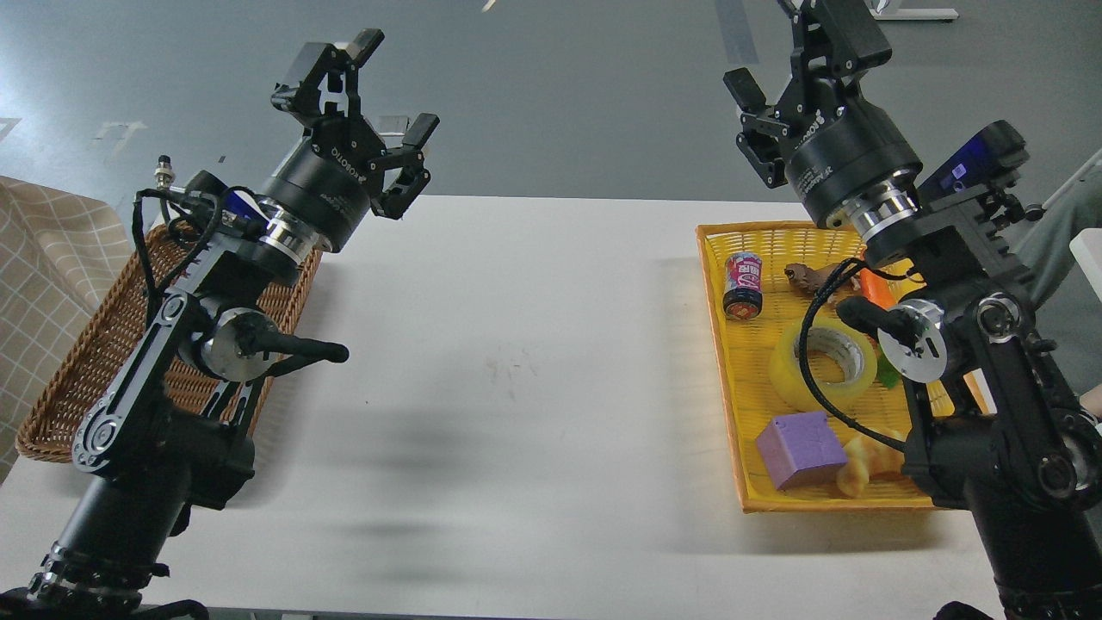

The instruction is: Place and transfer tape with both arms

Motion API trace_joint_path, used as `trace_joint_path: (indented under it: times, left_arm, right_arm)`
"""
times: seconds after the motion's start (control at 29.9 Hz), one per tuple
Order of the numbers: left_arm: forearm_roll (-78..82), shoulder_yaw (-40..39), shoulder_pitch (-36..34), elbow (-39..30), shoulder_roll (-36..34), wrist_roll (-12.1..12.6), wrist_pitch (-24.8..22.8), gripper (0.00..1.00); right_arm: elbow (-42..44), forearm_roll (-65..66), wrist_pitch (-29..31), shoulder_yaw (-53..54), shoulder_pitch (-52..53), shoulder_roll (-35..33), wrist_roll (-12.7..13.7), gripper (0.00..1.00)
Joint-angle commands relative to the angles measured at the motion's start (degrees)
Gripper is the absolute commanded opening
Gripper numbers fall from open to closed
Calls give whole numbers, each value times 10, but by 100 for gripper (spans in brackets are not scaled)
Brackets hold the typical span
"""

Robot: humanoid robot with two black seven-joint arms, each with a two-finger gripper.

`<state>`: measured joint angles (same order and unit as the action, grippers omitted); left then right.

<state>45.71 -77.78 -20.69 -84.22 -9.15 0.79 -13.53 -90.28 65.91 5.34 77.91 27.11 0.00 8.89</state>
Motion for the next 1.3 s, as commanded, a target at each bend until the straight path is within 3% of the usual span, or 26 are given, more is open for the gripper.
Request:
trace_joint_path:
  times: [0.0, 1.27]
  left_arm:
    - [0, 2, -1, -3, -3, 0, -1, 98]
    - [-1, 0, 6, -2, 1, 0, 0, 98]
  right_arm:
    - [0, -2, -1, 1, 0, 0, 0, 100]
    - [-4, -3, 0, 0, -5, 0, -2, 100]
